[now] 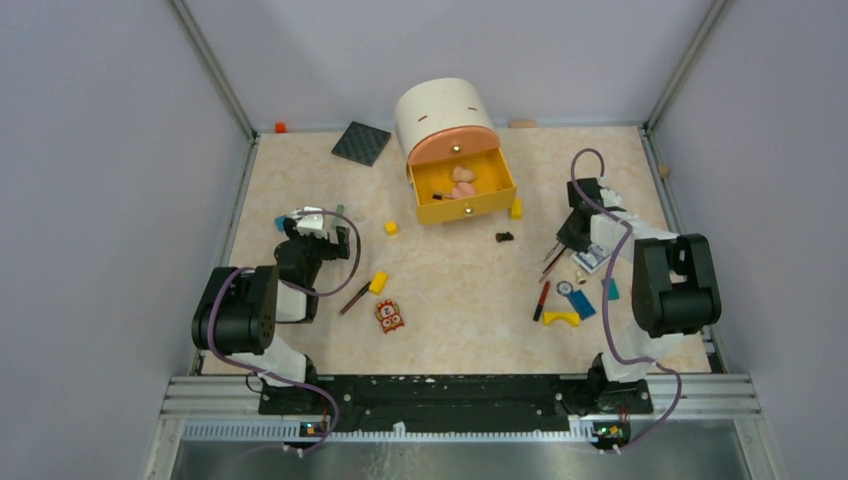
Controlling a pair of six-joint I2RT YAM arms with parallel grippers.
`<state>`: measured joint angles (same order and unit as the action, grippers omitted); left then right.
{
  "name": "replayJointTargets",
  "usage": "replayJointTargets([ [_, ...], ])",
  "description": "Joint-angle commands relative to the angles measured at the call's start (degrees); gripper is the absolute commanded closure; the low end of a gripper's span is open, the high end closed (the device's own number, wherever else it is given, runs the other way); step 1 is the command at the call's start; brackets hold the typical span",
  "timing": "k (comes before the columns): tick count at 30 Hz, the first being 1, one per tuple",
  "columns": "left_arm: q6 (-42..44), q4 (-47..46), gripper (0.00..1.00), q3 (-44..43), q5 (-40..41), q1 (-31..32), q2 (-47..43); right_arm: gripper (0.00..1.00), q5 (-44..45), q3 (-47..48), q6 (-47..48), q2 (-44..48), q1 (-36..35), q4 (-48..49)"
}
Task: Organize the makeup
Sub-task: Pick up the makeup brush from the center of the board.
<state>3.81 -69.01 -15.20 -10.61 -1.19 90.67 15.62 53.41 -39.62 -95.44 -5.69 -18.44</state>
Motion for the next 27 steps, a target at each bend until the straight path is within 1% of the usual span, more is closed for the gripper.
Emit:
replayJointTargets([
  [1, 0.34, -3.36, 0.01, 0.69, 0.33, 0.14, 0.56, 0.81, 1.03, 1.60, 0.06, -1.92, 0.66, -0.21],
  [4, 0.34, -3.41, 0.01, 0.72, 0.33, 0.14, 0.56, 0.81, 0.99, 1.61, 0.05, -2.18, 0.64, -0.28],
  [6, 0.36, -3.40, 0.01, 0.66, 0.34, 0.14, 0.56, 0.84, 0.91, 1.53, 0.11, -2.39, 0.65, -0.20],
  [8, 0.34, -3.41, 0.01, 0.68, 0.28, 0.14, 0.55, 0.87, 0.85, 1.61, 0.13, -2.48, 0.66, -0.08],
  [10, 0.39, -3.41, 0.01, 0.70, 0.30, 0.14, 0.56, 0.96, 0.72, 1.74, 0.35, -2.27, 0.61, 0.10],
  [11, 0.40, -3.41, 0.01, 0.70, 0.38, 0.14, 0.55, 0.98, 0.73, 1.89, 0.47, -2.18, 0.62, 0.13],
  [13, 0.32, -3.36, 0.01, 0.73, 0.35, 0.14, 0.56, 1.00, 0.73, 2.50, 0.56, -1.76, 0.68, -0.42],
  [19, 0.40, -3.36, 0.01, 0.70, 0.32, 0.16, 0.55, 1.00, 1.01, 3.59, 0.87, 2.34, 0.61, -1.64],
  [27, 0.40, -3.41, 0.01, 0.66, 0.35, 0.14, 0.56, 1.00, 2.03, 3.81, 0.85, 11.46, 0.67, -2.38],
])
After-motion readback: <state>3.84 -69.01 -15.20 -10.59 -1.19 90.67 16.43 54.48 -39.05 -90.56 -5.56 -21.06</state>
